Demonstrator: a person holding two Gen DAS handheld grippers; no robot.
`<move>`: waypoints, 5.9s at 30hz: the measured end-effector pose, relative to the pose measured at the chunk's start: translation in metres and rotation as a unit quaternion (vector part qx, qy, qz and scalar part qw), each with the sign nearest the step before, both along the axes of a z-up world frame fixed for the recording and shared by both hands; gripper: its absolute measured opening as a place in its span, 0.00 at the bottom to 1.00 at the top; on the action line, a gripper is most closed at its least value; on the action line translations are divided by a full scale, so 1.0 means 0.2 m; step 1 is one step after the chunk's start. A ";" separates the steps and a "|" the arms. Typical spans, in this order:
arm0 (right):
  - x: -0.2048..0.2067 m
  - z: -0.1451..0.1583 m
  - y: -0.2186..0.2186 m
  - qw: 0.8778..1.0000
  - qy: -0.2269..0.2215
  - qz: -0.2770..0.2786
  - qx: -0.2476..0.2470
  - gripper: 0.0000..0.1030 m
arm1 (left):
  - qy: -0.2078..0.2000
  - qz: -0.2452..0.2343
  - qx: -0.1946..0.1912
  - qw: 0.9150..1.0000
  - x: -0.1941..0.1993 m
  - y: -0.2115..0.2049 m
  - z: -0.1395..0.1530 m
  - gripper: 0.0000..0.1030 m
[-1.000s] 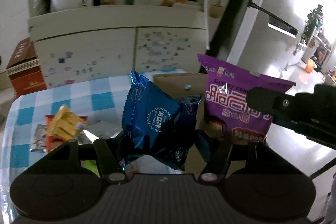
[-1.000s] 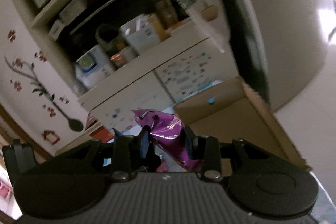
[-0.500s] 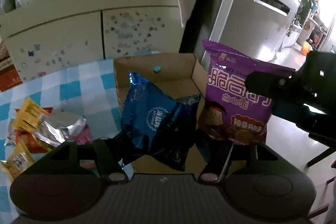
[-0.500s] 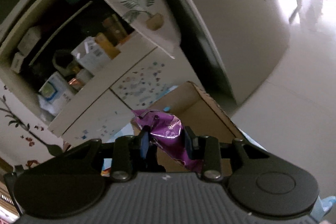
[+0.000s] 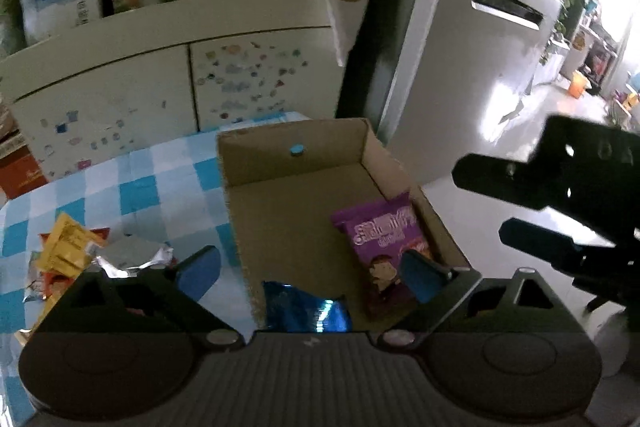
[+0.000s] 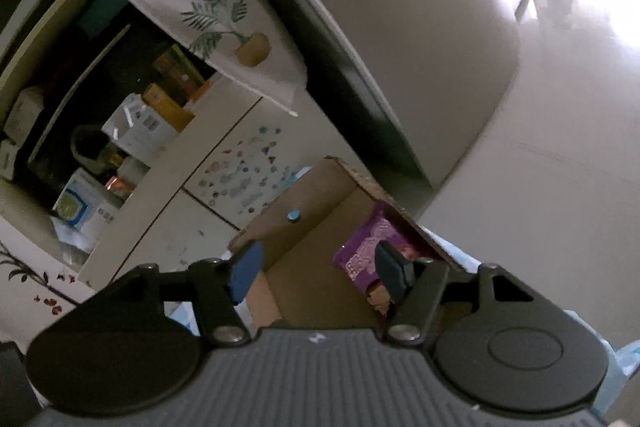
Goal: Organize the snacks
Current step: 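Carry both packets into the cardboard box and open both tools, then move the right tool back over the yellow waffle packet, then grasp the yellow waffle packet with the right tool, then carry the yellow waffle packet into the box and open the right tool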
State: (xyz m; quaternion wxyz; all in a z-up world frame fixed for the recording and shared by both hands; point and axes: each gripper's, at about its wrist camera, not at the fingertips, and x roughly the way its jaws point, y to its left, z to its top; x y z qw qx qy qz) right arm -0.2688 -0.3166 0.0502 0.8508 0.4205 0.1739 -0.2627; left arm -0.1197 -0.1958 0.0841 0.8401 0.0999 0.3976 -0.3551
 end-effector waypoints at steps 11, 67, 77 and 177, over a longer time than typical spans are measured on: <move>0.12 0.02 0.12 0.997 0.001 0.066 -0.036 0.73 | -0.003 0.039 0.008 0.999 0.16 0.34 0.02 0.96; 0.53 -0.59 0.95 0.934 0.230 0.233 -0.144 0.84 | 0.120 0.200 0.132 0.963 0.74 1.11 -0.59 0.97; 0.53 -0.58 0.93 0.941 0.209 0.245 -0.108 0.82 | 0.148 0.187 0.107 0.965 0.72 1.21 -0.55 0.96; 0.28 0.08 0.37 0.987 0.052 0.100 -0.118 0.52 | 0.026 0.076 -0.031 0.996 0.36 0.63 -0.13 0.60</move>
